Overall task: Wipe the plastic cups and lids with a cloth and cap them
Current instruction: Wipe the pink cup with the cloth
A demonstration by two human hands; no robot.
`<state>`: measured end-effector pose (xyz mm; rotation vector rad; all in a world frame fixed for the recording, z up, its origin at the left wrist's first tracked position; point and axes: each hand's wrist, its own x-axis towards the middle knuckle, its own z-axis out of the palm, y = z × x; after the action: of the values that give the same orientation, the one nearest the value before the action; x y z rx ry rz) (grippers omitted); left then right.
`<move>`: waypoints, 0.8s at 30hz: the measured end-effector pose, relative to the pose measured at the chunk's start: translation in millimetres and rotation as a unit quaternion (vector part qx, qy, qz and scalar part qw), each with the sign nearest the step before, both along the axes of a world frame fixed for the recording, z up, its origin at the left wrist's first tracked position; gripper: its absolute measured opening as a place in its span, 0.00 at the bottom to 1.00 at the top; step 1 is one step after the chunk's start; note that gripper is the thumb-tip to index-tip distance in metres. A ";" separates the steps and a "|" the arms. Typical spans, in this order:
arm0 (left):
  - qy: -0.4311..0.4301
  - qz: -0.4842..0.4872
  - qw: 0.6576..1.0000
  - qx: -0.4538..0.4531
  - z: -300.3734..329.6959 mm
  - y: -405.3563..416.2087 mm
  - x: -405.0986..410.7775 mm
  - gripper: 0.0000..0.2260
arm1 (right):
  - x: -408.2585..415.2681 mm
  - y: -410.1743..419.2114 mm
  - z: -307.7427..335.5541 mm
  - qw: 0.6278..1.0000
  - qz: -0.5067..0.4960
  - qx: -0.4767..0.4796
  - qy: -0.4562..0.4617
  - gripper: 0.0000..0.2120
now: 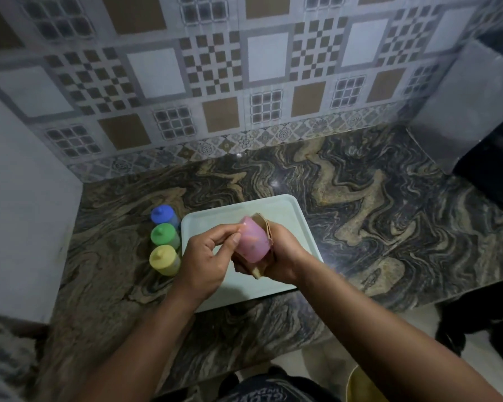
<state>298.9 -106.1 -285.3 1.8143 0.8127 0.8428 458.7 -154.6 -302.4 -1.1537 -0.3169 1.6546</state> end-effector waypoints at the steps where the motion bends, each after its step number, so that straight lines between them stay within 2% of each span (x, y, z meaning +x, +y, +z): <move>1: -0.002 0.009 1.000 -0.004 -0.3 4.1 -2.7 0.11 | -5.7 0.6 -5.4 0.996 -0.049 0.017 -0.068 0.18; 2: -0.006 0.015 1.000 -0.013 -0.4 7.4 -5.5 0.12 | -12.9 -1.3 -13.0 0.974 -0.124 0.065 -0.179 0.18; 3: -0.012 0.016 1.000 -0.019 1.2 10.4 -10.1 0.12 | -22.4 -4.5 -19.0 0.920 -0.187 0.138 -0.316 0.16; 4: -0.018 0.006 1.000 -0.022 2.8 11.3 -12.0 0.12 | -30.3 -9.3 -26.7 0.850 -0.205 0.230 -0.427 0.15; 5: -0.022 -0.008 1.000 -0.019 4.7 10.7 -13.5 0.12 | -37.0 -10.9 -33.8 0.796 -0.197 0.293 -0.491 0.16; 6: -0.022 -0.024 0.999 -0.011 5.7 9.9 -16.1 0.12 | -41.3 -8.5 -37.6 0.788 -0.190 0.315 -0.493 0.16; 7: -0.019 -0.037 0.999 -0.004 5.7 8.1 -20.3 0.12 | -45.0 -5.2 -33.4 0.824 -0.193 0.292 -0.446 0.17; 9: -0.005 -0.040 0.999 0.033 0.1 5.3 -27.9 0.10 | -44.2 4.0 -11.0 0.933 -0.155 0.158 -0.284 0.20; 10: 0.002 -0.038 0.998 0.058 -2.7 5.2 -32.6 0.09 | -41.9 7.2 3.0 0.976 -0.072 0.083 -0.186 0.19; 11: 0.005 -0.038 0.996 0.075 -3.7 5.8 -37.0 0.08 | -40.4 7.1 15.0 0.995 0.012 0.041 -0.095 0.17; 12: 0.003 -0.036 0.997 0.073 -4.2 7.0 -40.0 0.08 | -38.0 6.3 19.6 0.998 0.046 0.030 -0.033 0.15; 13: -0.010 -0.040 0.997 0.064 -2.0 8.6 -44.0 0.08 | -37.8 4.7 21.1 0.998 0.038 0.033 -0.028 0.15; 15: -0.034 -0.045 0.997 0.053 3.8 10.5 -53.5 0.08 | -48.2 -0.4 19.1 0.993 -0.034 0.040 -0.104 0.19; 17: -0.044 -0.043 0.997 0.049 4.6 13.3 -56.4 0.09 | -57.7 -7.4 9.7 0.966 -0.143 0.064 -0.207 0.22; 18: -0.049 -0.043 0.997 0.050 6.7 13.2 -60.1 0.10 | -64.1 -9.8 7.9 0.954 -0.174 0.084 -0.228 0.22; 21: -0.047 -0.051 0.997 0.045 7.6 14.6 -69.6 0.11 | -78.8 -14.3 6.9 0.953 -0.170 0.126 -0.219 0.23; 24: -0.043 -0.072 0.996 0.030 9.6 19.1 -78.5 0.10 | -92.8 -14.3 15.5 0.926 -0.174 0.140 -0.304 0.21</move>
<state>220.4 -87.0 -275.7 1.8512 0.6000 0.8531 365.9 -168.8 -286.9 -1.3872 -0.6747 0.8792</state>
